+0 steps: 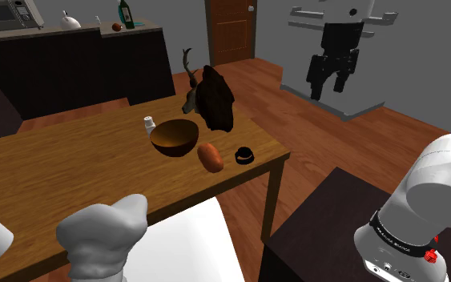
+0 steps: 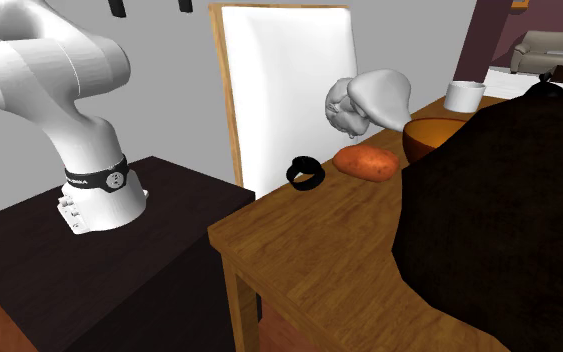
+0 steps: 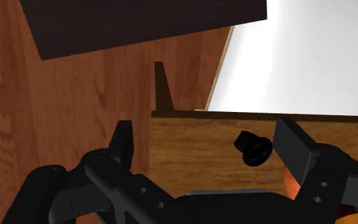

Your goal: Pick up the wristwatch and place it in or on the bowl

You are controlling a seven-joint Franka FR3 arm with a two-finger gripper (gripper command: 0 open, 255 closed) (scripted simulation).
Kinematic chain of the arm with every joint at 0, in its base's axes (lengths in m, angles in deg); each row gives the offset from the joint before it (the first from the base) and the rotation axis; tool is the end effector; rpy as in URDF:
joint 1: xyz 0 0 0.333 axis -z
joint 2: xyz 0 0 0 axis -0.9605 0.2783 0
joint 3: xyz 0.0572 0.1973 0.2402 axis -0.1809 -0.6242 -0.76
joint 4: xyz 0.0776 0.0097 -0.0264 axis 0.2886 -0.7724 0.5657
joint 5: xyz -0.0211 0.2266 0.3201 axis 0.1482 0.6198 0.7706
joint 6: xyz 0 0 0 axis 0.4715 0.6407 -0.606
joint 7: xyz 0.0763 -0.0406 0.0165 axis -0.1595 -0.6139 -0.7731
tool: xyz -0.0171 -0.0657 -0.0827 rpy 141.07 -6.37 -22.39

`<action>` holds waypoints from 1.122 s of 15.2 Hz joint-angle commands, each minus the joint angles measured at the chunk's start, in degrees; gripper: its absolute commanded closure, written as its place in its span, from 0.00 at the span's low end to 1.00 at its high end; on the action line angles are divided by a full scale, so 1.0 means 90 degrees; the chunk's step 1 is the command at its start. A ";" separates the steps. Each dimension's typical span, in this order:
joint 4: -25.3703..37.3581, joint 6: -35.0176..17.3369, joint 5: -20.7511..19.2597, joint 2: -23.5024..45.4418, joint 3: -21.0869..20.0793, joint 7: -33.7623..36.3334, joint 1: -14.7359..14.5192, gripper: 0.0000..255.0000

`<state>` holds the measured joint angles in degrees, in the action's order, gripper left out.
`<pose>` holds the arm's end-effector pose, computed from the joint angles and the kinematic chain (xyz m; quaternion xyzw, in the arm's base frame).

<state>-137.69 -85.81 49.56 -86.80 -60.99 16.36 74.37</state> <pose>0.2914 0.0087 0.5842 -0.9955 0.0808 0.0406 0.0298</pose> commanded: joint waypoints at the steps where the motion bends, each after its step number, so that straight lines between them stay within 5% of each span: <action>1: 0.0000 0.0000 0.0000 0.0000 0.0000 0.0000 0.0000 0.00; 17: -0.0513 -0.3438 0.0392 0.2701 -0.1226 0.1353 -0.0126 0.00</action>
<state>-142.76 -114.59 53.17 -64.90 -71.29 27.61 73.22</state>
